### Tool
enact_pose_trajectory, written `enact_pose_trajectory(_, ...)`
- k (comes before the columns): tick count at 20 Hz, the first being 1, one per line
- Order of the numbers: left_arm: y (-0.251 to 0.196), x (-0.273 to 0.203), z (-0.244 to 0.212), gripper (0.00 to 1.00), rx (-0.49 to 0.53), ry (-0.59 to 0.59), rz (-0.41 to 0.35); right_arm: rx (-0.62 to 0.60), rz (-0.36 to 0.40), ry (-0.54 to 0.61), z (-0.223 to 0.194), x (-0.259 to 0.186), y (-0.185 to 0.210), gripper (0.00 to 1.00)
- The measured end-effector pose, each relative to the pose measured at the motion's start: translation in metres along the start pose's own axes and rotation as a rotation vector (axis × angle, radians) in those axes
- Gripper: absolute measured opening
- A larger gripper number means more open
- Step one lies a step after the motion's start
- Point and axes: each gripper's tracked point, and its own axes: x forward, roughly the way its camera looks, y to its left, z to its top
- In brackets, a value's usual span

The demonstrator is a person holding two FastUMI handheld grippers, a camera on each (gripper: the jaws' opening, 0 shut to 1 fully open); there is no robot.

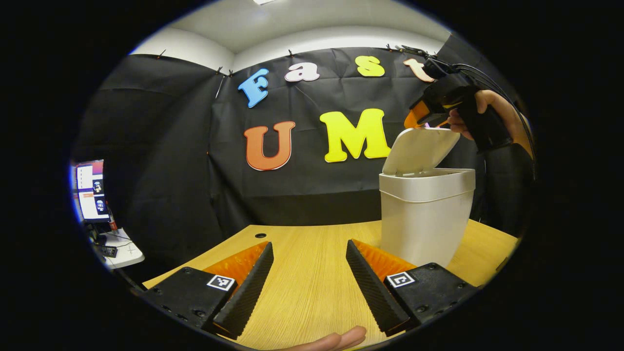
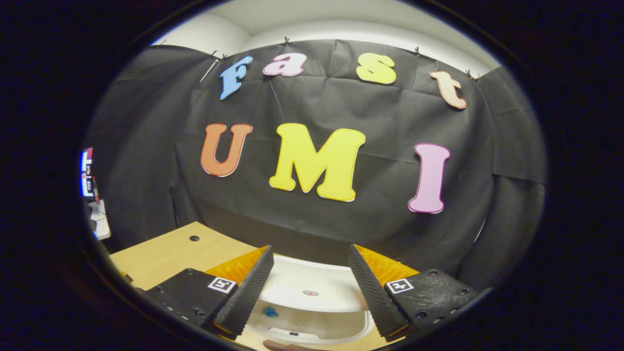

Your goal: Press the lid of the desktop garbage bin to open it, pick up the crumpled paper on the desktop and throw it into the bin, then pick up the pop can on the desktop and drop it into the bin, and finally close the garbage bin lid.

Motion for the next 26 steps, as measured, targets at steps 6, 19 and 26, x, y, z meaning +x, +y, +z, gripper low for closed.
enact_pose_trajectory(6, 0.003, 0.001, -0.002, 0.97, -0.014, 0.012, 0.013, 0.069, 0.031, 0.097, -0.043, -0.014, 0.01, 0.94)
enact_pose_trajectory(19, -0.002, 0.001, 0.001, 0.96, 0.023, -0.008, 0.011, 0.095, 0.057, 0.189, -0.095, -0.037, 0.004, 0.97)
enact_pose_trajectory(26, -0.015, 0.008, -0.003, 0.96, 0.047, -0.03, 0.017, 0.151, 0.06, 0.144, -0.099, -0.043, 0.0, 1.0)
